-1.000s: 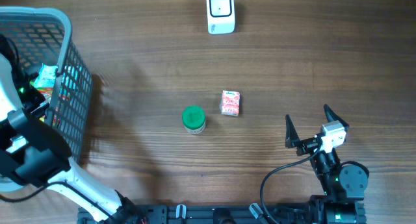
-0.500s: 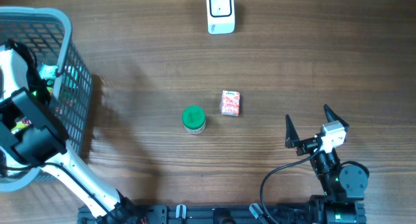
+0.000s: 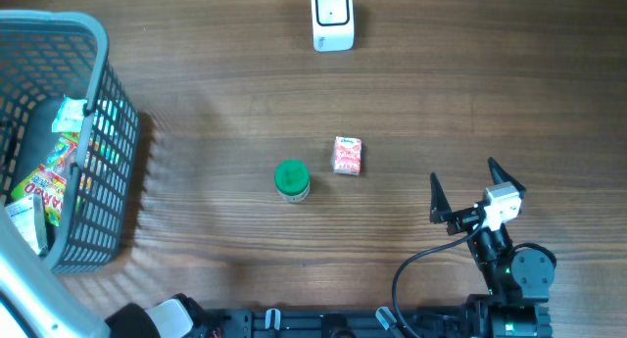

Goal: Scan the item barcode
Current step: 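Grasp Haribo gummy bag in basket with left gripper, then carry Haribo bag out and drop it beside red box, then reach left gripper into basket and grasp mint-green tissue pack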

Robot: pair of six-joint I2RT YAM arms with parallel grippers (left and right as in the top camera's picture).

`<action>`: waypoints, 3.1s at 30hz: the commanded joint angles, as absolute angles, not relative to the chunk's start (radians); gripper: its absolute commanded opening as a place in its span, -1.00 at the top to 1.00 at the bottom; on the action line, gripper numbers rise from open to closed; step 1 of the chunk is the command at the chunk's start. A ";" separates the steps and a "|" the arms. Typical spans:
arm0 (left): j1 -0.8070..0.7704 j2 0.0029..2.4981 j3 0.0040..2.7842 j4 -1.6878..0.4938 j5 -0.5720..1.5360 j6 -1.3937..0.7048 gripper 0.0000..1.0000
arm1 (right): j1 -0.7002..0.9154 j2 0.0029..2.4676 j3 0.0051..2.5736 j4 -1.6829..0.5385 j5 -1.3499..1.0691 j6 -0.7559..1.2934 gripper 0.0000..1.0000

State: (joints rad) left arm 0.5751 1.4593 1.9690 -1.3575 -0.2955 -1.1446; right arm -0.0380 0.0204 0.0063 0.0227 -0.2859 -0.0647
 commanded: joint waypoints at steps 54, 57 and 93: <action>-0.508 1.684 1.771 -1.111 0.369 -0.052 0.92 | -0.031 0.014 0.005 0.024 -0.277 -0.050 -0.99; -0.604 1.852 1.771 -1.034 0.369 -0.028 0.92 | -0.031 0.014 0.005 0.024 -0.277 -0.050 -0.99; 0.367 1.608 2.074 -1.564 -0.405 -1.262 -1.00 | -0.031 0.014 0.005 0.024 -0.277 -0.050 -1.00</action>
